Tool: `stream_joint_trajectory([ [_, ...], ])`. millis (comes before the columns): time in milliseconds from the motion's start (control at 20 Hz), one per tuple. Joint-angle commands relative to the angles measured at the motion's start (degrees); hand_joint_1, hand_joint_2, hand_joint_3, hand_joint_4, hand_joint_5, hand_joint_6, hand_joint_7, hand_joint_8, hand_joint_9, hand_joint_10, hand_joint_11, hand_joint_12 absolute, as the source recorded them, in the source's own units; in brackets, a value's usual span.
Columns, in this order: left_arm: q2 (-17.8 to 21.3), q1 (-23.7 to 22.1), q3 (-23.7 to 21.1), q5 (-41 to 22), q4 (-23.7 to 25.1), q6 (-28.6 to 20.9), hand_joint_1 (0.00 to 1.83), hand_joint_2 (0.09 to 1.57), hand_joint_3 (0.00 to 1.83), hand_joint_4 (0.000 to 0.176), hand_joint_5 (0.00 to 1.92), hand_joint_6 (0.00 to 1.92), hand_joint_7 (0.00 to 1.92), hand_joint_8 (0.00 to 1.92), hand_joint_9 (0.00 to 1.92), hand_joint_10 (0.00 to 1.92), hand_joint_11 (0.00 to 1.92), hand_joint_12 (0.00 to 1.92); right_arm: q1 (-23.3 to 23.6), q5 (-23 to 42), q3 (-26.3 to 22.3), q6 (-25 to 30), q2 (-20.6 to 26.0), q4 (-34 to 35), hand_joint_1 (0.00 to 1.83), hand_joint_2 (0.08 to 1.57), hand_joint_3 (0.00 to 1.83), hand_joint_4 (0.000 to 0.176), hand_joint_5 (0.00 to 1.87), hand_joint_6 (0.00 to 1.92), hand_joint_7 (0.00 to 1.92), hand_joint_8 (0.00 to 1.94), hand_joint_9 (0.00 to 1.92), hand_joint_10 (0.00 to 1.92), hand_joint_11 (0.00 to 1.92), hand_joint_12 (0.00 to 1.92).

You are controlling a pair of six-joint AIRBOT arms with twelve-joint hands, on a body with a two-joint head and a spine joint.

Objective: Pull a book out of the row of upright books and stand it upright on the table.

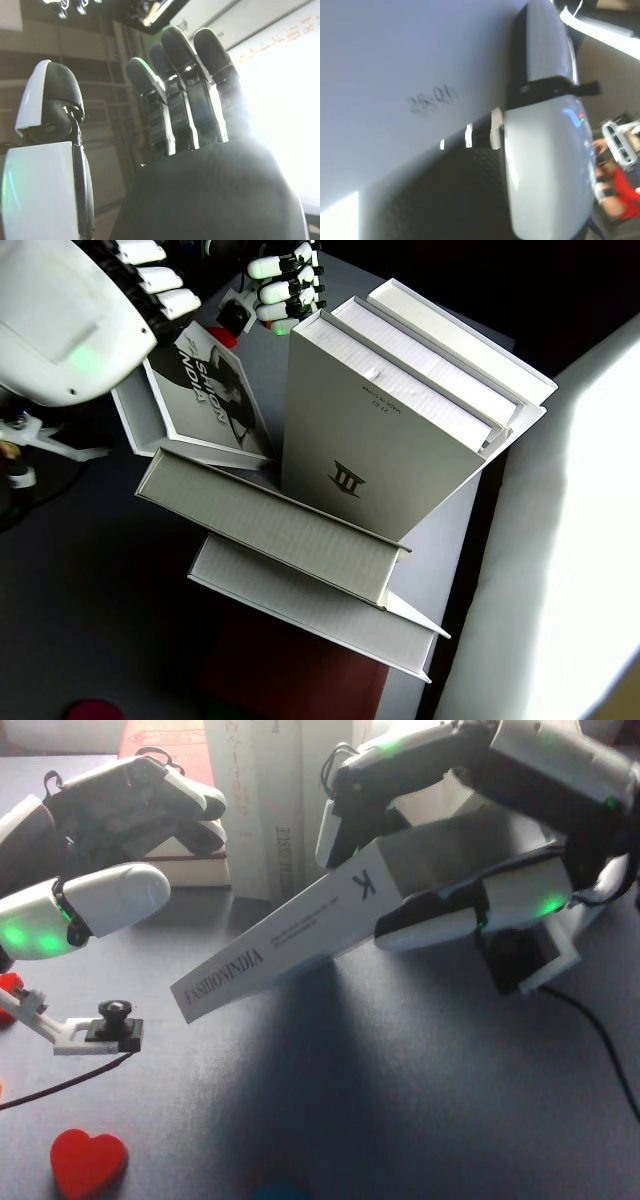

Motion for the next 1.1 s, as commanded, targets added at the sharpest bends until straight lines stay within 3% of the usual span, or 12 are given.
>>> stream_joint_trajectory([
  [0, -0.08, -1.09, 0.03, -6.30, -1.56, -0.65, 0.96, 0.99, 0.00, 0.000, 0.58, 0.84, 0.59, 0.58, 0.59, 0.88, 0.31, 1.39, -0.04, 1.05, 0.18, 1.26, -1.10, 1.84, 1.23, 1.20, 0.00, 0.000, 0.84, 1.00, 0.82, 1.54, 0.81, 1.74, 0.79, 1.92],
  [50, -0.23, -1.20, 0.19, -6.28, -1.55, -0.65, 0.96, 0.99, 0.00, 0.000, 0.60, 0.79, 0.61, 0.51, 0.59, 0.86, 0.29, 1.37, -0.10, 1.00, 0.32, 1.26, -1.76, 1.91, 1.05, 1.36, 0.00, 0.022, 0.57, 1.58, 0.57, 1.63, 0.51, 1.21, 0.36, 1.58],
  [250, -0.37, -1.15, 0.08, -6.33, -1.54, -0.65, 0.98, 0.97, 0.00, 0.000, 0.61, 0.83, 0.63, 0.50, 0.60, 0.85, 0.36, 1.36, -1.94, 0.19, 0.69, 1.45, -3.76, 2.52, 0.83, 1.42, 0.01, 0.000, 0.48, 1.72, 0.53, 1.30, 0.52, 1.38, 0.32, 1.72],
  [400, -0.41, -1.10, 0.01, -6.42, -1.55, -0.65, 0.98, 0.97, 0.00, 0.000, 0.59, 0.86, 0.62, 0.49, 0.59, 0.84, 0.35, 1.38, -2.40, 0.12, 0.34, 1.92, -3.99, 1.49, 1.10, 1.35, 0.00, 0.000, 0.48, 1.55, 0.69, 1.64, 0.67, 1.46, 0.47, 1.75],
  [500, -0.41, -1.07, -0.05, -6.55, -1.55, -0.65, 0.97, 0.97, 0.00, 0.000, 0.59, 0.85, 0.62, 0.49, 0.61, 0.83, 0.36, 1.36, -2.40, 0.15, -0.07, 1.92, -3.83, 0.95, 0.84, 1.12, 0.00, 0.004, 0.08, 0.16, 0.10, 0.20, 0.17, 0.48, 0.03, 1.50],
  [550, -0.41, -1.06, -0.12, -6.65, -1.55, -0.65, 0.97, 0.97, 0.00, 0.000, 0.58, 0.84, 0.62, 0.49, 0.61, 0.83, 0.36, 1.36, -2.40, 0.16, -0.35, 1.92, -3.63, 0.65, 0.50, 1.18, 0.00, 0.000, 0.04, 0.04, 0.02, 0.04, 0.03, 0.10, 0.01, 0.45],
  [600, -0.41, -1.06, -0.19, -6.71, -1.54, -0.65, 0.97, 0.97, 0.00, 0.000, 0.58, 0.84, 0.61, 0.48, 0.60, 0.83, 0.35, 1.36, -2.40, 0.28, -0.72, 1.92, -3.37, 0.56, 0.42, 1.21, 0.00, 0.000, 0.01, 0.01, 0.00, 0.01, 0.01, 0.02, 0.00, 0.60],
  [650, -0.41, -1.06, -0.29, -6.77, -1.52, -0.65, 0.96, 0.97, 0.00, 0.000, 0.57, 0.83, 0.60, 0.48, 0.60, 0.82, 0.35, 1.36, -2.40, 0.61, -1.23, 1.92, -3.29, 0.44, 0.17, 1.15, 0.01, 0.101, 0.00, 0.00, 0.00, 0.00, 0.00, 0.00, 0.00, 0.29],
  [850, -0.44, -1.04, -0.35, -6.92, -1.50, -0.65, 0.98, 0.96, 0.00, 0.000, 0.60, 0.79, 0.63, 0.43, 0.60, 0.83, 0.36, 1.38, -2.39, 1.53, -2.49, 1.90, -2.66, -0.90, 0.36, 1.17, 0.00, 0.055, 0.00, 0.00, 0.00, 0.00, 0.00, 0.00, 0.00, 0.00],
  [950, -0.44, -1.04, -0.44, -6.96, -1.42, -0.65, 0.98, 0.97, 0.00, 0.000, 0.60, 0.79, 0.63, 0.42, 0.60, 0.84, 0.36, 1.37, -2.39, 1.88, -2.98, 2.05, -2.21, -1.09, 0.42, 1.03, 0.00, 0.121, 0.00, 0.00, 0.00, 0.00, 0.00, 0.00, 0.00, 0.00],
  [1000, -0.46, -1.04, -0.45, -6.96, -1.42, -0.65, 0.98, 0.97, 0.00, 0.000, 0.60, 0.79, 0.63, 0.42, 0.59, 0.84, 0.36, 1.36, -2.39, 2.00, -3.20, 2.20, -1.99, -1.17, 0.34, 1.06, 0.00, 0.029, 0.00, 0.00, 0.00, 0.00, 0.00, 0.00, 0.00, 0.00],
  [1050, -0.48, -1.02, -0.45, -6.96, -1.41, -0.65, 0.98, 0.97, 0.00, 0.000, 0.59, 0.79, 0.62, 0.41, 0.59, 0.84, 0.36, 1.36, -2.39, 2.28, -3.57, 2.24, -1.61, -1.26, 0.39, 1.03, 0.00, 0.136, 0.00, 0.00, 0.00, 0.00, 0.00, 0.00, 0.00, 0.00],
])
